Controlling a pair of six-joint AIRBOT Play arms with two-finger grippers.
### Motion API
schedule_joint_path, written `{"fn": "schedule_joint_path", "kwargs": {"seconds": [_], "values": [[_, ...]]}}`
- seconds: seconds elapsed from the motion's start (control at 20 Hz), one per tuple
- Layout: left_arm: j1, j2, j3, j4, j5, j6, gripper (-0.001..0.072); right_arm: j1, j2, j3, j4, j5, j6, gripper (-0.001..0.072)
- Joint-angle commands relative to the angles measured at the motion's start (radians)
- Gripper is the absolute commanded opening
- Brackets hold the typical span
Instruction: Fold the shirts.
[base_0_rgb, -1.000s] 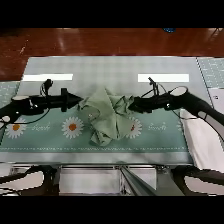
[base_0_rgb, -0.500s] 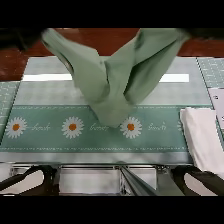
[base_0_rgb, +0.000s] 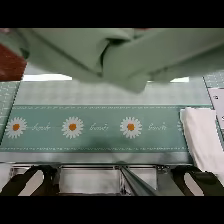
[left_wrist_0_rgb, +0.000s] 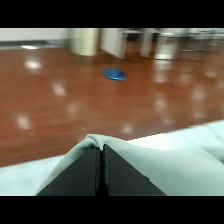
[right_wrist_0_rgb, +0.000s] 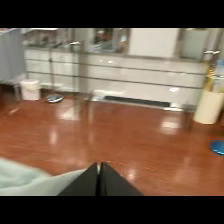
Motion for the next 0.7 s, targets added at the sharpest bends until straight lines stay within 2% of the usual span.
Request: {"fn": "schedule_joint_path", "kwargs": {"seconds": [0.0, 0.15, 0.25, 0.35, 0.45, 0.55, 0.65], "values": [[-0.049, 0.156, 0.010, 0.402, -0.011, -0.076, 0.0019, -0.001, 0.090, 0.011, -0.267, 0.175, 0.058, 0.0020], [-0.188, 0.233, -0.092, 0.568, -0.050, -0.086, 0.0019, -0.001, 0.092, -0.014, -0.367, 0.323, 0.064, 0.0020], [-0.246, 0.249, -0.206, 0.656, -0.079, -0.117, 0.0019, 0.000, 0.092, -0.093, -0.354, 0.387, 0.064, 0.0020], [-0.254, 0.240, -0.350, 0.678, -0.064, -0.120, 0.0019, 0.000, 0.092, -0.221, -0.310, 0.427, 0.064, 0.0020], [-0.254, 0.204, -0.505, 0.677, 0.027, -0.153, 0.0019, 0.000, 0.091, -0.412, -0.246, 0.386, 0.064, 0.0021], [-0.254, 0.128, -0.615, 0.669, 0.158, -0.153, 0.0019, 0.000, 0.087, -0.626, -0.187, 0.277, 0.064, 0.0020], [-0.254, 0.005, -0.642, 0.638, 0.232, -0.153, 0.0019, 0.000, 0.062, -0.827, -0.117, 0.162, 0.068, 0.0020]]}}
